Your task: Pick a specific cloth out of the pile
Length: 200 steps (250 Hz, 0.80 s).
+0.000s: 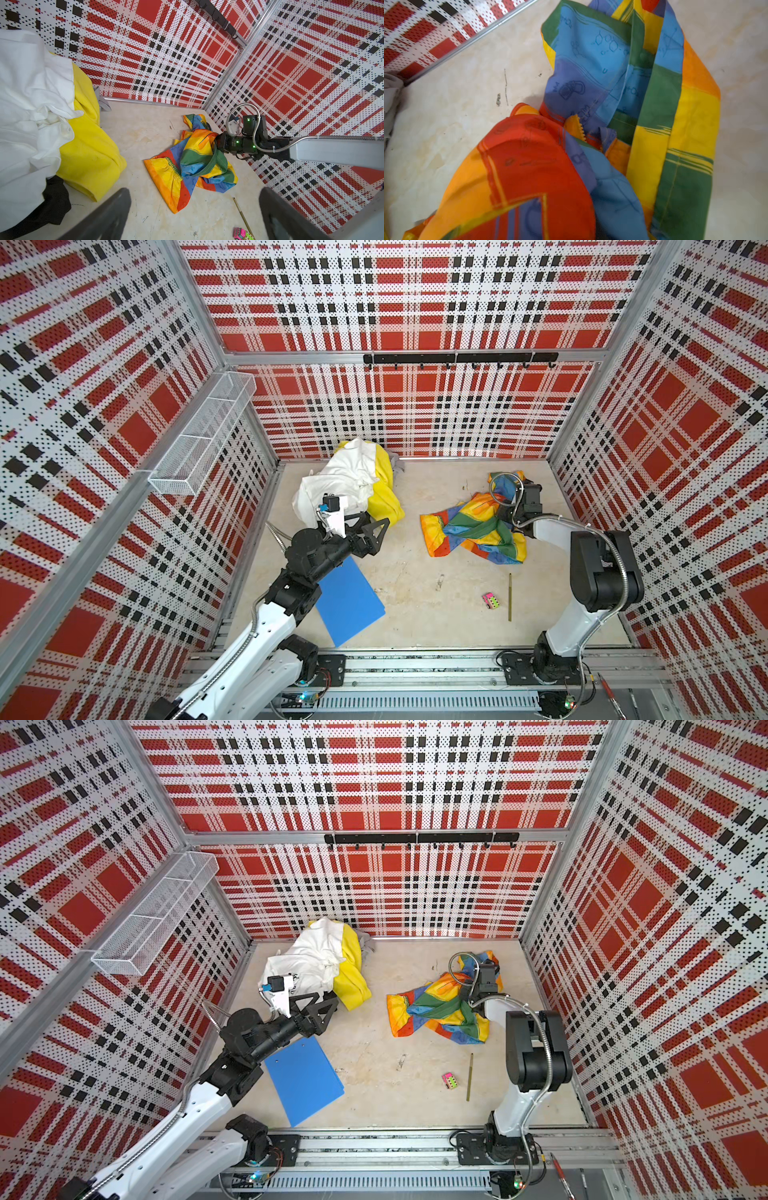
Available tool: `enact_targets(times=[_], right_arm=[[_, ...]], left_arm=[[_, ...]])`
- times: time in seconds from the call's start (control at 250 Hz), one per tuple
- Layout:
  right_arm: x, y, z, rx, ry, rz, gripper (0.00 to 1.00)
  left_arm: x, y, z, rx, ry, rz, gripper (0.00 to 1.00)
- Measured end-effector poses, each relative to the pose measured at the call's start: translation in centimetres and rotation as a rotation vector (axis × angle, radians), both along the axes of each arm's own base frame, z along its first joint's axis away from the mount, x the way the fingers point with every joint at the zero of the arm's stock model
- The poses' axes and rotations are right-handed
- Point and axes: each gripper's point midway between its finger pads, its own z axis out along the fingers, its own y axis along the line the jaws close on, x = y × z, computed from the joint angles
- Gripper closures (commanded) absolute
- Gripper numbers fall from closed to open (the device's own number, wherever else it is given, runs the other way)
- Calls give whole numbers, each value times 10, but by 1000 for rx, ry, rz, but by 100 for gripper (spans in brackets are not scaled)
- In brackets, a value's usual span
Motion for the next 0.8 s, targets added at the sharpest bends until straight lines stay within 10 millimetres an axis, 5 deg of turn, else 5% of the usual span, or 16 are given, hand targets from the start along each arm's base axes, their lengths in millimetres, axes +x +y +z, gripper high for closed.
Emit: enact_targets(times=[0.232, 0.452, 0.632, 0.8], right_arm=[[-6, -7, 26, -58, 2, -7, 32], [-25, 5, 103, -94, -126, 34, 1], [-34, 28, 126, -83, -173, 98, 0], [-32, 32, 88, -78, -71, 119, 0]], left_arm=[[0, 0, -6, 1, 14, 2, 1], [2, 0, -8, -6, 24, 2, 1], [4, -2, -10, -9, 33, -2, 1], [3, -2, -11, -13, 37, -2, 1]])
